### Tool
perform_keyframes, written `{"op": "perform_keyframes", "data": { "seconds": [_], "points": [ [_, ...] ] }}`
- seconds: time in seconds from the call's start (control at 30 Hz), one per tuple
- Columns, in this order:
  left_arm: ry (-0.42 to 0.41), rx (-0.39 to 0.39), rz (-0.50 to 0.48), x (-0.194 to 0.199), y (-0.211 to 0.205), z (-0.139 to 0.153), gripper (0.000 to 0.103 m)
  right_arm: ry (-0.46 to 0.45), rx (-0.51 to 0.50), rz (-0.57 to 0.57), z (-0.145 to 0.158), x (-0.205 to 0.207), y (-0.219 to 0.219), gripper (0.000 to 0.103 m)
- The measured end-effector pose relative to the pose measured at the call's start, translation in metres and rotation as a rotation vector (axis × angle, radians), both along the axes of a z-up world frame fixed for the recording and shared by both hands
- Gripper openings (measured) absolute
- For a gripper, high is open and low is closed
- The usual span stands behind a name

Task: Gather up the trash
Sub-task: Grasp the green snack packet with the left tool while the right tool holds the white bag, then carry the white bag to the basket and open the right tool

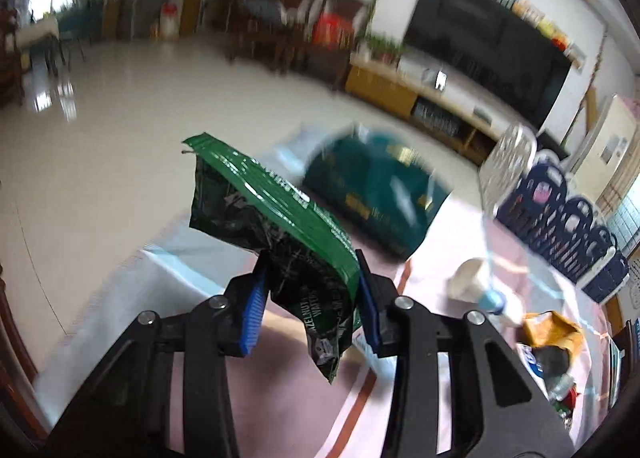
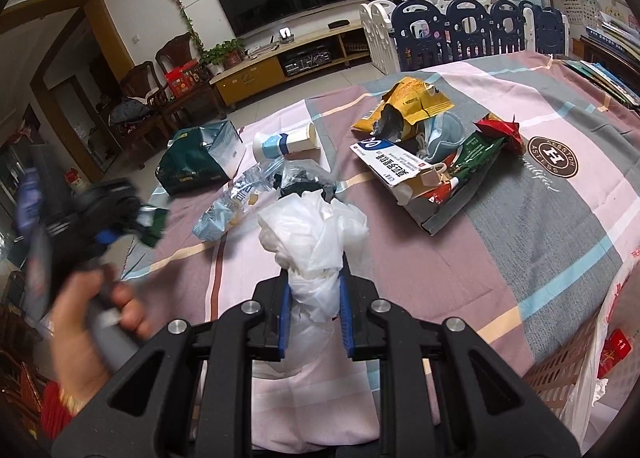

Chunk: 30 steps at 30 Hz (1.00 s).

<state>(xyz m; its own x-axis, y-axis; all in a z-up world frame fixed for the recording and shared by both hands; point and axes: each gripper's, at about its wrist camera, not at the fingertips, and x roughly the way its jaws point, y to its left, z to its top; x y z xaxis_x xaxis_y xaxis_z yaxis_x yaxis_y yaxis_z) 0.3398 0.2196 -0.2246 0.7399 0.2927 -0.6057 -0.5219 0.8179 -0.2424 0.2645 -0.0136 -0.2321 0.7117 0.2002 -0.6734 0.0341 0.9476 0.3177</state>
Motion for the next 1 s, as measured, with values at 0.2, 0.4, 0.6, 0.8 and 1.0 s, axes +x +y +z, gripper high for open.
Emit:
{"op": "perform_keyframes", "data": {
  "seconds": [0.2,0.4,0.6,0.8,1.0],
  "points": [
    [-0.121,-0.051,0.049,-0.115,-0.012,0.021,0.041,0.007,0.024,-0.001,-0.002,-0.001,-0.002,0.021],
    [-0.02,-0.188,-0.035,-0.135,-0.01,0.011,0.041,0.02,0.028,-0.011,-0.004,0.001,-0.003,0.021],
    [0.035,-0.13,-0.156,-0.133,-0.03,0.002,0.042,0.035,0.021,-0.013,-0.006,0.003,-0.002,0.021],
    [0.061,-0.195,-0.158,-0.132,-0.023,-0.009,0.042,0.044,0.018,-0.013,-0.007,0.005,0.0,0.022],
    [0.084,-0.182,-0.166,-0.134,-0.022,-0.012,0.042,0.045,0.018,-0.013,-0.007,0.005,0.0,0.022]
  ]
}}
